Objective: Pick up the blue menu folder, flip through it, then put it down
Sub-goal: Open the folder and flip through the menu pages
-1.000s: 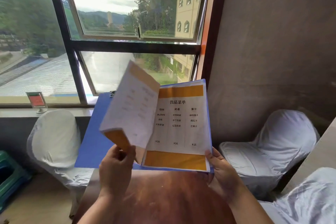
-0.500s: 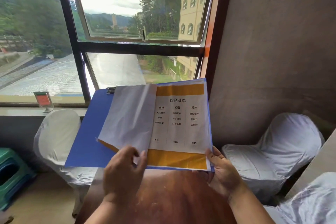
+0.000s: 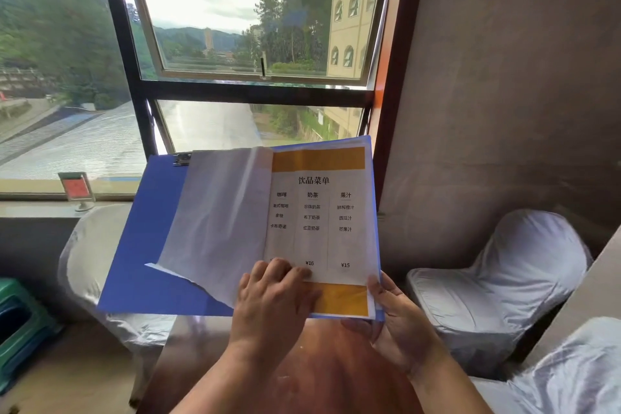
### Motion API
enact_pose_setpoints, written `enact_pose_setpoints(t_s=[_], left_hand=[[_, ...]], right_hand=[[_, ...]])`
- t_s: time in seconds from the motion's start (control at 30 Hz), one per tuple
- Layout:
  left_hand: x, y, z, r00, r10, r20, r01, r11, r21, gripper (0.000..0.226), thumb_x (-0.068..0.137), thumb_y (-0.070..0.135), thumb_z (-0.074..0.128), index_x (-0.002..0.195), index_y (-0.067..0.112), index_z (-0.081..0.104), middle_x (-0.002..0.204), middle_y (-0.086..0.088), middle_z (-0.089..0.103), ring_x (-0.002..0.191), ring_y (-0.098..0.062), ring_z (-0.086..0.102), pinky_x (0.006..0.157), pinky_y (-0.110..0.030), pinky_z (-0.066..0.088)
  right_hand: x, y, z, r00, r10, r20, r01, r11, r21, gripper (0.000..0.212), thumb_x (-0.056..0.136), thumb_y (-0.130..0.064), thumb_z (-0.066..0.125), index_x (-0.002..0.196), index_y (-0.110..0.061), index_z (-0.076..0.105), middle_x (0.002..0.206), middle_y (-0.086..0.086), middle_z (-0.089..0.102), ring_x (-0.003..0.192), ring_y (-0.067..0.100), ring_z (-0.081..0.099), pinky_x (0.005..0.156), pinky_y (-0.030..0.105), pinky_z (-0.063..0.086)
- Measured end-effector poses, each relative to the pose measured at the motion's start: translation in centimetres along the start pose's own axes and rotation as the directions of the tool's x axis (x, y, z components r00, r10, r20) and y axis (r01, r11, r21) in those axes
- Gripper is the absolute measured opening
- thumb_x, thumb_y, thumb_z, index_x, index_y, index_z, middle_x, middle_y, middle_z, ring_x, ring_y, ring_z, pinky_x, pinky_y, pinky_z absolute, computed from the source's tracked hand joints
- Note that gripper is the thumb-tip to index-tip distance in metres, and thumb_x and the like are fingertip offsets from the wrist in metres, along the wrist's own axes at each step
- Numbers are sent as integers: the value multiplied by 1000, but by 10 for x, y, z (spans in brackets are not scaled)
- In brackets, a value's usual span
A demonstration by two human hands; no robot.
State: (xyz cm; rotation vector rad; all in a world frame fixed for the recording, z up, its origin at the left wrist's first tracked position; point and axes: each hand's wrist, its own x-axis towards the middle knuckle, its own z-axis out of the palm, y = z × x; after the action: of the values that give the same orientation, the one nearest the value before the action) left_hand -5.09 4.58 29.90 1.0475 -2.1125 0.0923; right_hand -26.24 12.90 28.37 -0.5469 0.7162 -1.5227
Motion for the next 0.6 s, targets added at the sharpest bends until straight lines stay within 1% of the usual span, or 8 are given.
enact_pose_setpoints(t_s=[0.03,0.13,0.2,0.3,0.37,0.43,0.53,0.6], left_hand=[[0,0,1,1000,-5,8,5,1000,-7,48,82,70,55,106,34,76,101,9,67,97,-27,65,81,-45,55],[0,2,2,998,-26,55,26,1000,5,77,74,93,48,120,37,72,110,13,63,104,-20,58,90,-43,51],[-1,3,3,998,-33,53,33,999,9,80,74,95,45,123,37,71,111,13,61,105,-19,56,91,-42,50],[0,5,1,999,-25,30,25,1000,-9,65,79,86,50,115,38,74,107,13,64,101,-21,59,87,-42,53],[0,6,-1,1000,12,9,-11,1000,-27,46,83,76,56,100,37,74,100,12,65,96,-22,60,81,-40,54],[0,7,-2,999,46,-15,-46,999,-29,33,87,63,61,83,31,69,91,11,65,89,-23,60,74,-39,52],[0,7,-5,997,-3,-76,-5,994,-108,30,93,50,60,77,25,66,82,8,66,79,-26,60,70,-40,51],[1,4,-9,991,-83,-101,58,973,-224,32,95,47,58,78,22,67,80,8,66,77,-23,59,72,-33,47]], right_hand=[[0,0,-1,1000,2,4,-2,1000,6,70,76,-27,96,137,-10,67,139,26,68,119,53,67,68,60,68],[0,-1,-4,1000,-7,22,7,1000,16,66,77,-27,96,136,-11,68,138,25,68,121,57,64,72,64,67],[0,-2,-4,1000,-18,23,18,1000,-3,64,78,-28,96,134,-12,70,136,24,69,121,56,65,73,63,67],[0,0,-4,999,-32,1,32,999,-36,64,73,-32,98,130,-13,73,131,24,72,115,51,70,70,59,68],[0,1,-4,999,-43,-8,43,998,-43,64,72,-32,99,128,-14,74,129,24,74,113,49,72,69,58,68],[0,2,-4,998,-62,-9,61,996,-57,64,73,-33,98,129,-15,74,130,24,73,114,48,72,70,58,68],[-3,-2,-4,996,-93,-7,92,993,-78,69,73,-35,98,132,-13,72,128,23,75,111,44,74,70,56,68],[-6,-6,-5,995,-101,-21,99,989,-109,71,71,-36,99,131,-11,72,121,23,77,105,43,76,69,54,68]])
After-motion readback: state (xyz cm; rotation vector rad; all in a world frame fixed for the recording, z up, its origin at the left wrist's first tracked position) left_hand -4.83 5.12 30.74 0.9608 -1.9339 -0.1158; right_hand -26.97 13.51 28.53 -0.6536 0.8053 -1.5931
